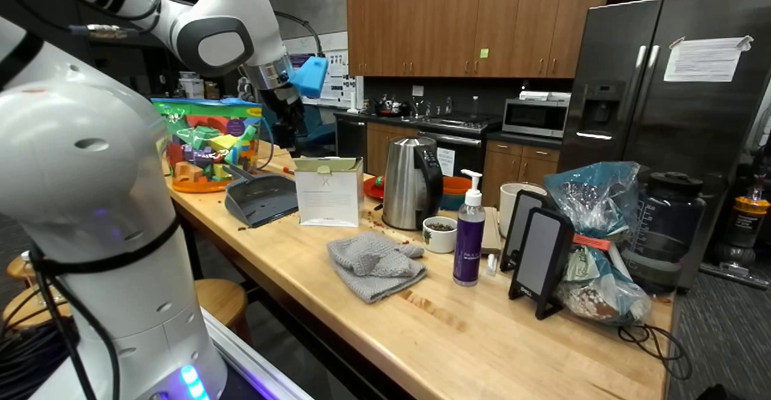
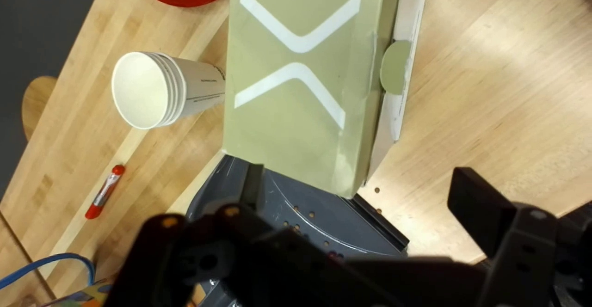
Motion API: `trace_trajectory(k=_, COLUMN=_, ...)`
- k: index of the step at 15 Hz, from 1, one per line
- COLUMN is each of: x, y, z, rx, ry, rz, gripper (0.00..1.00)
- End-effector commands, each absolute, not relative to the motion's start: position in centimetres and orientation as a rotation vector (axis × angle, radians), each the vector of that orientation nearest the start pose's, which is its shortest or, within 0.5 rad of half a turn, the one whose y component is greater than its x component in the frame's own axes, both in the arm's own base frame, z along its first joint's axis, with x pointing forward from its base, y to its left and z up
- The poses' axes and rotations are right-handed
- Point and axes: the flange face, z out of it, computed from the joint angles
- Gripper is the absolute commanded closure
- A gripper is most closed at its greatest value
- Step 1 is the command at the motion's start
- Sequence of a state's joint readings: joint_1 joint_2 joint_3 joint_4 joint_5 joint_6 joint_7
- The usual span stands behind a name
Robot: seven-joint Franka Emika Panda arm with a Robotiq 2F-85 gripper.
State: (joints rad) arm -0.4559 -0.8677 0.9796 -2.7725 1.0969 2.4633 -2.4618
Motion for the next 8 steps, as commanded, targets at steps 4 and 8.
trace_trajectory(k=4, x=33.6, y=15.4, z=38.2, rx=1.298, ry=2.617, rz=0.389, gripper=0.00)
trace_trajectory(k=8, x=33.6, y=14.8, z=39.2, rx=1.262, ry=2.708, rz=0.301, gripper=0.00)
